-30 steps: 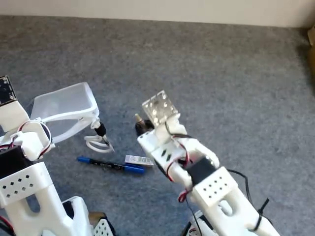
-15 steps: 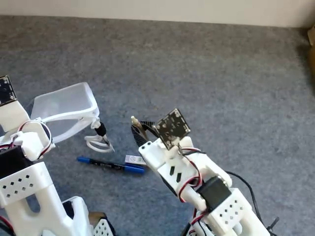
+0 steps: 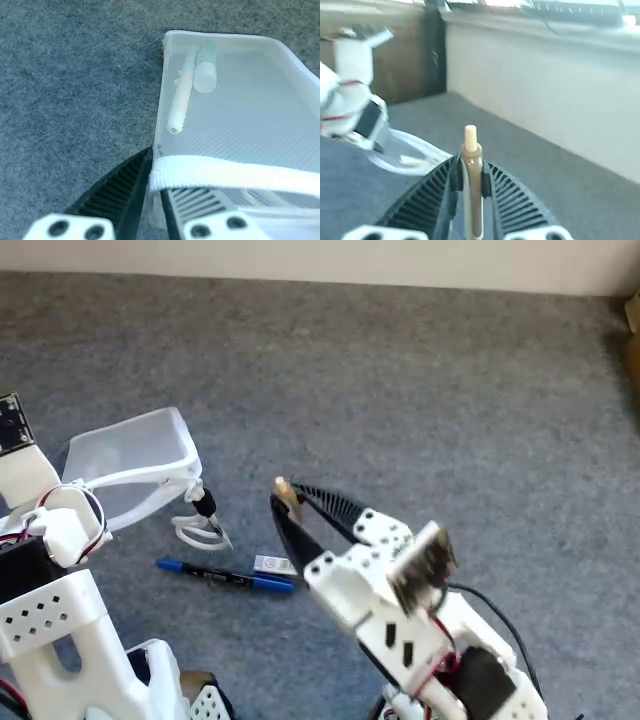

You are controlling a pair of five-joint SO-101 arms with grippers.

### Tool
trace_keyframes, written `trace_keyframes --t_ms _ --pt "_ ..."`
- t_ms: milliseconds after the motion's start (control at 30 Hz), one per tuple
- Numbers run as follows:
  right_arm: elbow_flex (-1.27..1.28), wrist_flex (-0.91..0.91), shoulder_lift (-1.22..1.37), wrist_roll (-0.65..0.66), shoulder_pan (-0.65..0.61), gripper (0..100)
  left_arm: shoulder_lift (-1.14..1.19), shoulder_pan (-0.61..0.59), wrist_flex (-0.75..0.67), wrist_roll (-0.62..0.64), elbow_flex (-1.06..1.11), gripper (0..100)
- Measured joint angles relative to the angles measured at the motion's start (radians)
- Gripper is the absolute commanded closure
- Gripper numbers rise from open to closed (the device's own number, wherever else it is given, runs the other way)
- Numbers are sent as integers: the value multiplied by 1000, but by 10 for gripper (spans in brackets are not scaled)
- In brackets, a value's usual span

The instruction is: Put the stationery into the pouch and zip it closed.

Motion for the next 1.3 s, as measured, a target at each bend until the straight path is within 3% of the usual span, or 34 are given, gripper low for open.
trace_keyframes --t_ms 400,567,900,1100,1300 --pt "0 0 -80 0 -184 994 3 132 0 -2 -17 993" --pt "0 -87 -83 0 -213 994 5 215 28 -2 -81 993" --pt "138 -465 -80 0 -213 994 5 338 103 -2 -192 993" --pt "253 -723 -71 0 -216 994 5 344 103 -2 -192 993" --pt "255 -862 -3 0 -216 994 5 344 103 -2 -181 993"
